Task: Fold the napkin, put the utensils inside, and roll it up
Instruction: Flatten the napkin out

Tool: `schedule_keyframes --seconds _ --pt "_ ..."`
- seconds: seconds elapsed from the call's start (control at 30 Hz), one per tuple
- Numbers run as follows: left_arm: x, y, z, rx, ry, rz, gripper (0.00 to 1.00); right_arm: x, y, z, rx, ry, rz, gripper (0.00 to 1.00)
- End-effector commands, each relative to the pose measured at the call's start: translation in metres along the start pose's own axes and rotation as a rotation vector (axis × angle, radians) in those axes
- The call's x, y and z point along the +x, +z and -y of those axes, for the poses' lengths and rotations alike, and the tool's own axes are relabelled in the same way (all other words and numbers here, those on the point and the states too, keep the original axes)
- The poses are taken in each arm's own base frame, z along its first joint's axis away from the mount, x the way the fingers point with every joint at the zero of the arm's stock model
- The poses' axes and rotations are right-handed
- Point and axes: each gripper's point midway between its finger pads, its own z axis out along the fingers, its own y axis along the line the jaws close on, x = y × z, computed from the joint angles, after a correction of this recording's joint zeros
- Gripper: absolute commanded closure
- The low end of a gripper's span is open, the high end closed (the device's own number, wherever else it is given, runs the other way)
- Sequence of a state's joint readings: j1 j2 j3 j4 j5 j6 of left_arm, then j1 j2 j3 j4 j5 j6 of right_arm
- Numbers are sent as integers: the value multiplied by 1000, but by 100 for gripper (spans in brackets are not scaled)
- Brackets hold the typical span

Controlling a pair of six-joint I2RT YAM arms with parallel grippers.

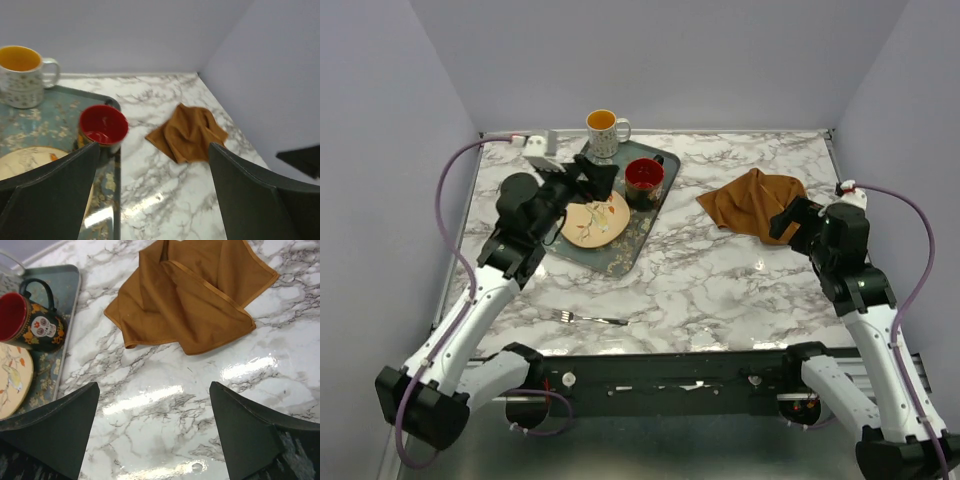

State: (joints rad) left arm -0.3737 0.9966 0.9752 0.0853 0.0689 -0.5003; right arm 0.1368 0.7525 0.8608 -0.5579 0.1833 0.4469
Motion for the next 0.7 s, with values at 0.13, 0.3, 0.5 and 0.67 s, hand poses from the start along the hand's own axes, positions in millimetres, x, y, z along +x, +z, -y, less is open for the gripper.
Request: schedule_keyframes --seconds 0.13,0.3,0.5,0.67 --pt "111 6 135 321 165 -337 1 -6 66 24 104 95 -86 0" --pt "172 -14 182 449 242 -521 1 9 133 79 178 246 -259 0" --pt "234 -27 191 438 371 -727 1 21 173 113 222 216 -328 0" --pt "251 -14 183 376 493 -810 1 54 196 71 -28 284 -463 0"
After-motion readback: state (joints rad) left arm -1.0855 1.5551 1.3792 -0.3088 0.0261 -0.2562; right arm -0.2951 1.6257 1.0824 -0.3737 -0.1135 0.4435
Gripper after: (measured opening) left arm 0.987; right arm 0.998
